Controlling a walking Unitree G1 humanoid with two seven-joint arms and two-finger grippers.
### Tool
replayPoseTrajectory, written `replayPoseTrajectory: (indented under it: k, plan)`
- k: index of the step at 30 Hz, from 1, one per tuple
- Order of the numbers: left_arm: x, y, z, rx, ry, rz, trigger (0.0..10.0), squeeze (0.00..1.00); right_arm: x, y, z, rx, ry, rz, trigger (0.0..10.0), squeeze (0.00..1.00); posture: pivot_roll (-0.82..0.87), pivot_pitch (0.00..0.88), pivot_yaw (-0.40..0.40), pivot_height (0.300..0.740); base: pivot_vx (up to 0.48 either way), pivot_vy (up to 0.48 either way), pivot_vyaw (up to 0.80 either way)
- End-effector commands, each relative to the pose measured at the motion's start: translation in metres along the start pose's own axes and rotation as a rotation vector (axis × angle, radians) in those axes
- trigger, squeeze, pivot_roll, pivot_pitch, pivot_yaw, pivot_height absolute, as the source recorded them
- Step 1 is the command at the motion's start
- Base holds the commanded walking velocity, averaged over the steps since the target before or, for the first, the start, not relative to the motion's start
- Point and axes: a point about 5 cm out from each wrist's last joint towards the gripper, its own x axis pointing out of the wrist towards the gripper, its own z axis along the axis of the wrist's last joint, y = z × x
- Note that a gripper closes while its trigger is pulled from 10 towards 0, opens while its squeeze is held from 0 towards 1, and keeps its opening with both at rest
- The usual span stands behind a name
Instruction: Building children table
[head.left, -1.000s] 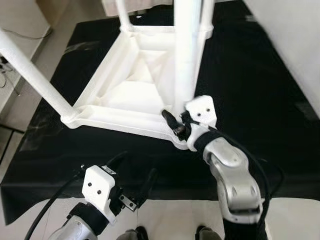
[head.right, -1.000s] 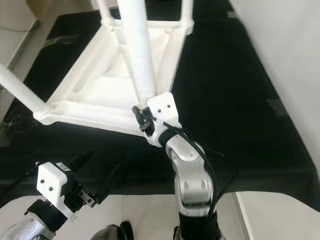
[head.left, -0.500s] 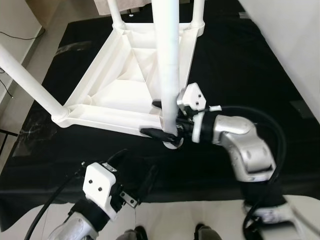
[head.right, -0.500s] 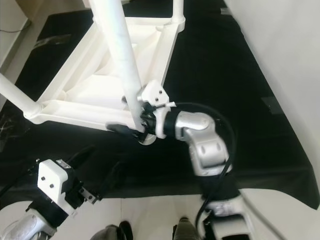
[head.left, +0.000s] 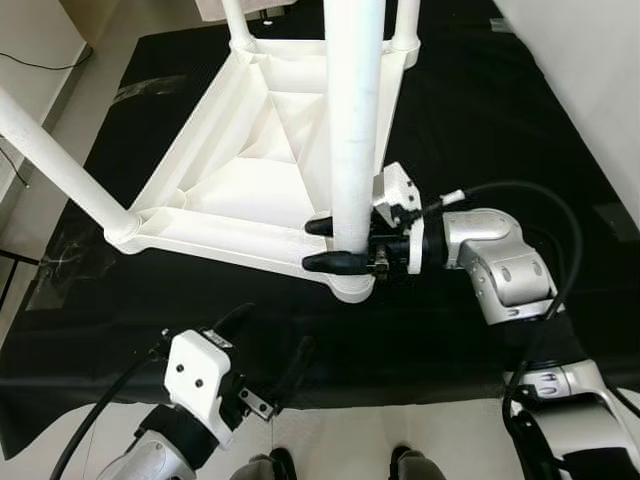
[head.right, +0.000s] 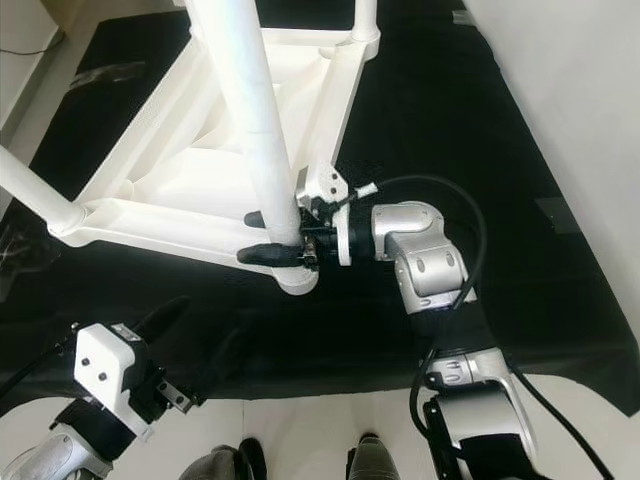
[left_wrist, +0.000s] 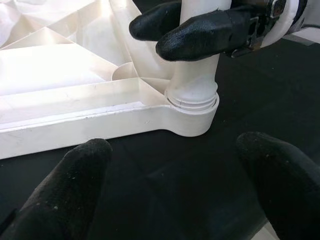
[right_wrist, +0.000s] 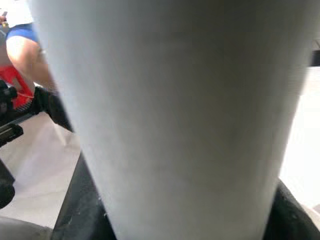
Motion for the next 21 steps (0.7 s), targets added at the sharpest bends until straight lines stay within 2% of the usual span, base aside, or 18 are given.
replayPoseTrajectory:
  k: [1, 2, 3, 4, 5, 6, 7, 8, 9, 10, 11, 13, 14, 17, 18, 19, 20, 21]
  plan:
    - [-0.003, 0.0, -0.001, 0.006, 0.021, 0.002, 10.0, 0.0, 0.005, 0.005, -0.009, 0.057, -0.007, 0.02, 0.0, 0.0, -0.02, 0.298, 0.102, 0.74, 0.0, 0.0, 0.0]
    - [-0.003, 0.0, -0.001, 0.006, 0.021, 0.002, 10.0, 0.0, 0.002, 0.006, -0.011, 0.073, -0.006, -0.058, 0.0, 0.0, -0.02, 0.3, 0.102, 0.74, 0.0, 0.0, 0.0]
    - [-0.003, 0.0, -0.001, 0.006, 0.021, 0.002, 10.0, 0.0, 0.002, 0.006, -0.011, 0.073, -0.006, -0.058, 0.0, 0.0, -0.02, 0.3, 0.102, 0.74, 0.0, 0.0, 0.0]
    - [-0.003, 0.001, -0.001, 0.007, 0.02, 0.004, 10.0, 0.0, 0.0, 0.01, -0.015, 0.097, -0.003, -0.183, 0.0, 0.0, -0.02, 0.299, 0.104, 0.74, 0.0, 0.0, 0.0]
    - [-0.003, 0.001, -0.001, 0.007, 0.02, 0.004, 10.0, 0.0, 0.0, 0.01, -0.015, 0.097, -0.003, -0.183, 0.0, 0.0, -0.02, 0.299, 0.104, 0.74, 0.0, 0.0, 0.0]
    - [-0.003, 0.002, -0.001, 0.008, 0.02, 0.005, 10.0, 0.0, -0.002, 0.013, -0.018, 0.114, 0.0, -0.274, 0.0, 0.0, -0.01, 0.299, 0.104, 0.74, 0.0, 0.0, 0.0]
    - [-0.003, 0.004, -0.001, 0.01, 0.02, 0.007, 10.0, 0.0, -0.005, 0.014, -0.029, 0.131, 0.071, -0.582, 0.0, 0.0, -0.01, 0.298, 0.104, 0.74, 0.0, 0.0, 0.0]
    - [-0.003, 0.005, -0.001, 0.013, 0.021, 0.008, 10.0, 0.0, -0.014, 0.03, -0.043, 0.22, 0.157, -0.892, 0.0, 0.0, -0.02, 0.302, 0.108, 0.74, 0.0, 0.0, 0.0]
    - [-0.003, 0.005, -0.001, 0.013, 0.021, 0.008, 10.0, 0.0, -0.014, 0.03, -0.043, 0.22, 0.157, -0.892, 0.0, 0.0, -0.02, 0.302, 0.108, 0.74, 0.0, 0.0, 0.0]
    - [-0.004, 0.006, -0.001, 0.014, 0.021, 0.009, 10.0, 0.0, -0.027, 0.045, -0.053, 0.296, 0.228, -1.114, 0.0, 0.0, -0.02, 0.302, 0.108, 0.74, 0.0, 0.0, 0.0]
    - [-0.003, 0.007, -0.001, 0.016, 0.022, 0.01, 10.0, 0.0, -0.022, 0.059, -0.057, 0.308, 0.261, -1.141, 0.0, 0.0, -0.04, 0.302, 0.123, 0.74, 0.0, 0.0, 0.0]
    - [-0.002, 0.008, -0.002, 0.016, 0.022, 0.009, 10.0, 0.0, -0.016, 0.064, -0.058, 0.306, 0.257, -1.107, 0.0, 0.0, -0.04, 0.289, 0.121, 0.74, 0.0, 0.0, 0.0]
    - [-0.001, 0.008, -0.003, 0.019, 0.023, 0.002, 10.0, 0.0, -0.005, 0.061, -0.055, 0.285, 0.229, -1.048, 0.0, 0.0, -0.02, 0.281, 0.113, 0.74, 0.0, 0.0, 0.0]
    - [0.0, 0.008, -0.004, 0.022, 0.026, -0.003, 10.0, 0.0, 0.008, 0.057, -0.05, 0.277, 0.19, -1.002, 0.0, 0.0, -0.02, 0.273, 0.11, 0.74, 0.0, 0.0, 0.0]
    - [0.0, 0.008, -0.004, 0.023, 0.026, 0.003, 10.0, 0.0, 0.012, 0.056, -0.047, 0.28, 0.175, -0.989, 0.5, 0.0, -0.02, 0.274, 0.108, 0.74, 0.0, 0.0, 0.0]
    - [0.0, 0.009, -0.004, 0.024, 0.024, 0.012, 10.0, 0.0, 0.018, 0.055, -0.045, 0.299, 0.148, -0.958, 10.0, 0.0, -0.02, 0.274, 0.108, 0.74, 0.0, 0.0, 0.0]
    - [0.0, 0.009, -0.003, 0.025, 0.022, 0.017, 10.0, 0.0, 0.021, 0.057, -0.043, 0.318, 0.132, -0.951, 10.0, 0.0, -0.02, 0.274, 0.106, 0.74, 0.0, 0.0, 0.0]
    - [0.0, 0.009, -0.003, 0.025, 0.021, 0.023, 10.0, 0.0, 0.026, 0.057, -0.038, 0.313, 0.101, -0.902, 10.0, 0.08, -0.02, 0.271, 0.104, 0.74, 0.0, 0.0, 0.0]
